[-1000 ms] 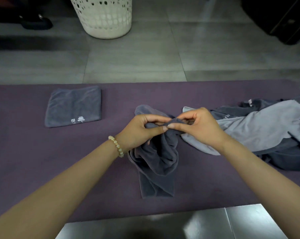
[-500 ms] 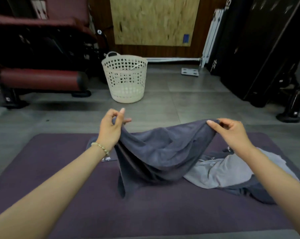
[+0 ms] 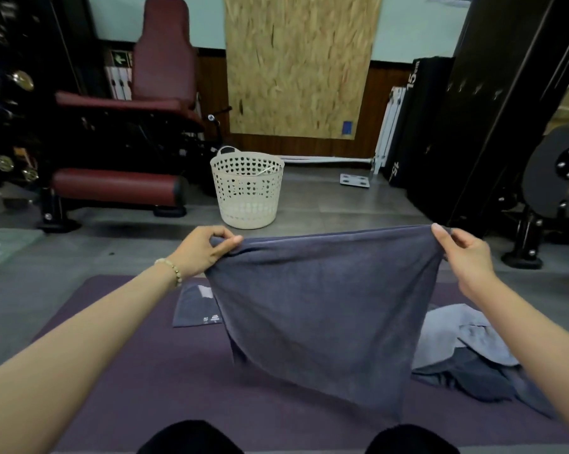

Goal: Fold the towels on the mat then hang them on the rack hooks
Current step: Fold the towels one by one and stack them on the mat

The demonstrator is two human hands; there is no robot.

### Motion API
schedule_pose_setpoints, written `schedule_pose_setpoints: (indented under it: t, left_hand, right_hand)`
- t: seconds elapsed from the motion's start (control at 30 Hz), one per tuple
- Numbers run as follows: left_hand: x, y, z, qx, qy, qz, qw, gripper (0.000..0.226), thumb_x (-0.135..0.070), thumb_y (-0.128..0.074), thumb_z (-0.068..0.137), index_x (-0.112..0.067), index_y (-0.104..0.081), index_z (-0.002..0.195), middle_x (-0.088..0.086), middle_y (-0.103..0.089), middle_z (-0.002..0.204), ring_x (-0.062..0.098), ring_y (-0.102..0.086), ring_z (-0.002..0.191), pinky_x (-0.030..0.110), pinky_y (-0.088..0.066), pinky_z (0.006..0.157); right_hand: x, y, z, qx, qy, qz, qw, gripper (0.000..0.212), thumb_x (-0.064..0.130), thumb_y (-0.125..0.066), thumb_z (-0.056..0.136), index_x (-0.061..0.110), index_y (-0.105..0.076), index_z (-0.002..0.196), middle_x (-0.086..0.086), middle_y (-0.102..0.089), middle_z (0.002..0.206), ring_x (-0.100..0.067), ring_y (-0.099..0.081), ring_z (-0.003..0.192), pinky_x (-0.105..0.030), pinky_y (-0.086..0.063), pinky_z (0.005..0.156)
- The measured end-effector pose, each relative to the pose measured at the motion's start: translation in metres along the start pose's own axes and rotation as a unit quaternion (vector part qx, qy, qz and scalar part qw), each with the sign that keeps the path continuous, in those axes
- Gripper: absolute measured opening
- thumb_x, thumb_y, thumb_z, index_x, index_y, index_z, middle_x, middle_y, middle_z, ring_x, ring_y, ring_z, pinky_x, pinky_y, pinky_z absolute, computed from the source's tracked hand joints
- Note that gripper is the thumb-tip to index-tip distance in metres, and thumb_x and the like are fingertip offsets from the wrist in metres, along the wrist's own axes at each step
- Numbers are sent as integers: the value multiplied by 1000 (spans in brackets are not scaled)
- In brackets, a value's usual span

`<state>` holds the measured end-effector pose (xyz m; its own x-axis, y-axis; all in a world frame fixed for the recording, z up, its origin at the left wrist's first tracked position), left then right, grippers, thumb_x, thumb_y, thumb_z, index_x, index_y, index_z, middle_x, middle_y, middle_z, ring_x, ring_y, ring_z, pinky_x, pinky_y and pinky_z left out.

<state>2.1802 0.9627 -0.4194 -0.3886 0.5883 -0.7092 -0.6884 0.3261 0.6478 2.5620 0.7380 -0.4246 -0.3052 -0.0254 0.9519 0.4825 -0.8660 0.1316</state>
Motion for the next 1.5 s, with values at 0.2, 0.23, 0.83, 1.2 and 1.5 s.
schedule_pose_setpoints:
  t: [0.2, 0.23, 0.83, 1.2, 1.5]
  left_hand:
    - [-7, 8, -25, 86, 35, -60, 994, 27, -48, -70, 70, -22, -71, 77, -15, -69, 67, -5, -61, 63, 11, -45, 54]
    - [-5, 9, -28, 95, 35, -62, 993, 29, -50, -70, 67, -23, -72, 76, -15, -69, 67, -4, -62, 62, 12, -46, 53]
    - [3, -44, -21, 134, 212, -280, 927, 40, -45, -56, 90, -7, -69, 93, 8, -72, 90, 14, -65, 81, 21, -54, 71]
    - [84, -109, 27, 101, 255, -179, 945, 27, -34, -60, 91, -11, -71, 99, 5, -70, 98, 16, -63, 91, 25, -48, 82]
    - [182, -181, 98, 94, 216, 91, 967, 20, -26, -67, 87, -12, -74, 98, 3, -71, 104, 22, -62, 105, 25, -42, 80]
  right_hand:
    - [1, -8, -17, 17, 8, -54, 998, 22, 31, -61, 92, 9, -64, 87, -5, -56, 70, 2, -50, 55, -11, -38, 53]
    - [-1, -10, -19, 19, 4, -60, 998, 23, 32, -61, 92, 11, -64, 83, -8, -55, 72, -5, -50, 61, -17, -38, 56]
    - [-14, -67, -72, 204, -124, 57, 969, 22, 29, -56, 95, 13, -62, 82, -3, -64, 75, -12, -59, 67, -22, -50, 63]
    - [-97, -96, -37, 188, -184, 26, 964, 22, 24, -49, 99, 9, -56, 85, -7, -58, 79, -14, -58, 70, -21, -55, 60]
    - [-216, -138, 39, 142, -89, -169, 971, 17, 20, -59, 93, 6, -63, 83, -6, -60, 77, -18, -52, 73, -33, -42, 71]
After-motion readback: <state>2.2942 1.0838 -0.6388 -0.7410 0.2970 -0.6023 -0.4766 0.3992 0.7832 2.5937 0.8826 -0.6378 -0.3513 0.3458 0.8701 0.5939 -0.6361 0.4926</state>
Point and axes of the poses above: each hand's wrist, its own z-axis towards the middle knuckle, its own y-axis out of the back of the hand, x = y × z, the point moved 2 cm from there along z, towards the middle knuckle
